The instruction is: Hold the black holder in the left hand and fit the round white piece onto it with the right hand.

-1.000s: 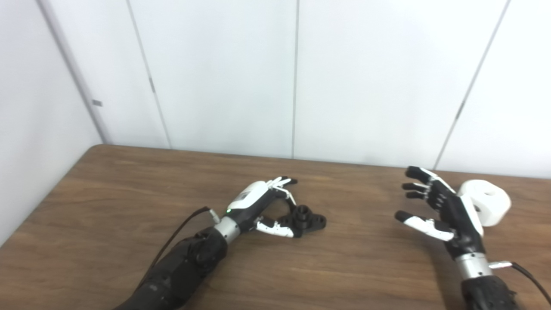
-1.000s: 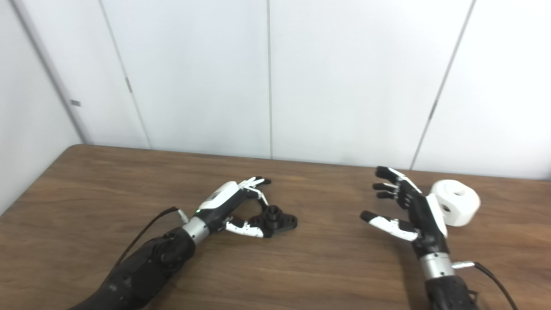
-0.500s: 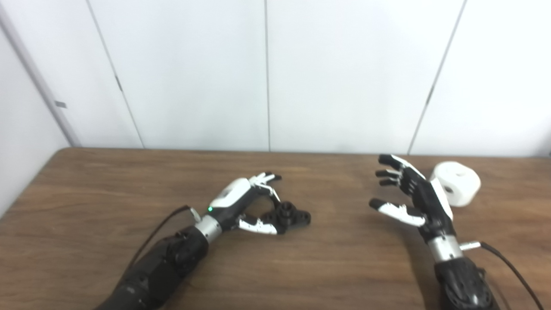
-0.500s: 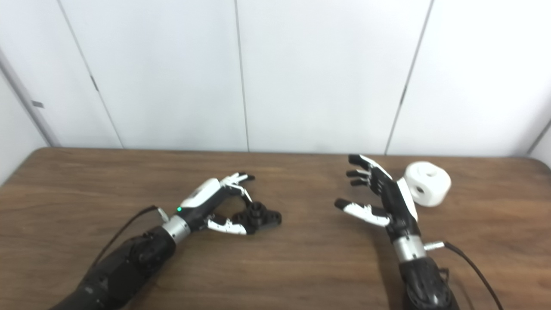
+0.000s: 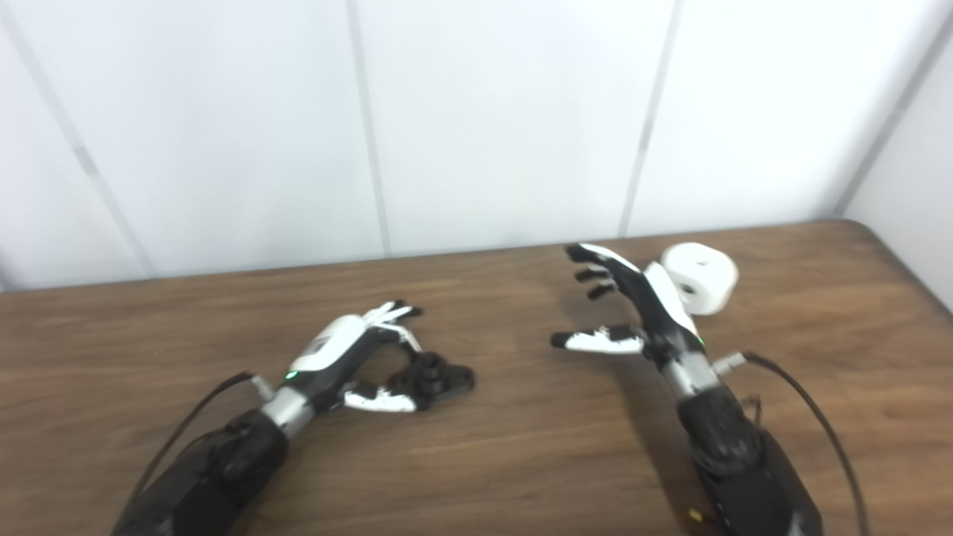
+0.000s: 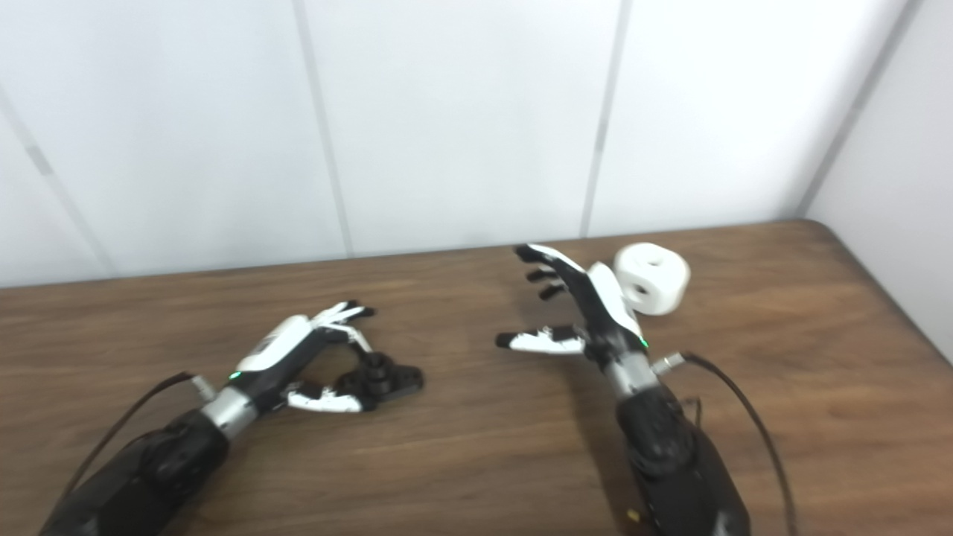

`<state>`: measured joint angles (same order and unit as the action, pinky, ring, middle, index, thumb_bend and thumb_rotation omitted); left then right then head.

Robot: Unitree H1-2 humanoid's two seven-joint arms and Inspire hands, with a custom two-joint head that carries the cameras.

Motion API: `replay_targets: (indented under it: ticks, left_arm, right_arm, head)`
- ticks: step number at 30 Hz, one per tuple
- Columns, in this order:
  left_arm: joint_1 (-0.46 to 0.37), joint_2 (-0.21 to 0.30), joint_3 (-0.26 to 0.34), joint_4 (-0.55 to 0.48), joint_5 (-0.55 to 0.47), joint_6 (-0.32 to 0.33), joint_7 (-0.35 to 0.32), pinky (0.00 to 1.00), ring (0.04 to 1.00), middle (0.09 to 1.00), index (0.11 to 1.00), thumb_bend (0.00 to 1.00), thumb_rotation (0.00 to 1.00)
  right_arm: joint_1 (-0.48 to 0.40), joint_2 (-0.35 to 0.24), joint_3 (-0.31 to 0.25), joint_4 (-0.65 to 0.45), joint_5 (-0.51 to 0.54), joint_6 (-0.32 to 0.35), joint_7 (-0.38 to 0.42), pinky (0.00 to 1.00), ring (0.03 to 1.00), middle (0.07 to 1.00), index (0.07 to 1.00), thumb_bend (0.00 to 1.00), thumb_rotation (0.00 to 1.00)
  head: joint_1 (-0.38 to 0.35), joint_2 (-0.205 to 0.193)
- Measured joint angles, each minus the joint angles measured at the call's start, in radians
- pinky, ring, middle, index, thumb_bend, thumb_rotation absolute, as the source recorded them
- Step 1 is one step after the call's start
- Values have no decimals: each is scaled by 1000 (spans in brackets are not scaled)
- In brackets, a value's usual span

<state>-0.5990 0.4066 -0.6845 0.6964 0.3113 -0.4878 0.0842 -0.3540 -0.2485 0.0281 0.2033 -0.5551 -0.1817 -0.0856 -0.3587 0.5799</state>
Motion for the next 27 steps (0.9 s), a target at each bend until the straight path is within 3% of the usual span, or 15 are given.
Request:
replay_targets:
  ticks: [3, 8, 16, 22, 27]
  left_arm:
    - [-1, 13, -20, -8, -11, 0, 6, 1000, 1000, 928, 482, 524, 57]
    - [0, 22, -51, -9, -37, 0, 36, 1000, 1000, 924, 482, 524, 56]
    - [-7, 39, -97, -7, -54, 0, 75, 1000, 1000, 924, 482, 523, 54]
    - [-9, 48, -121, -6, -67, 0, 99, 998, 1000, 917, 482, 523, 53]
    - [-13, 49, -136, -6, -71, 0, 111, 1000, 1000, 913, 482, 523, 53]
  right_arm:
    - [-15, -36, 29, -54, -126, 75, -4, 575, 713, 802, 800, 728, 226]
    - [-36, -93, 23, -102, -219, 188, -3, 623, 762, 841, 808, 709, 231]
    - [-65, -197, -32, -159, -237, 269, -2, 653, 790, 854, 814, 711, 288]
    - [-102, -236, -48, -199, -237, 320, 18, 678, 835, 874, 830, 749, 335]
    - [-121, -262, -44, -210, -248, 414, 98, 785, 920, 952, 886, 797, 425]
  head:
    - [-49, -22]
    - [-107, -57]
    - [-163, -95]
    - [-189, -115]
    - [-203, -130]
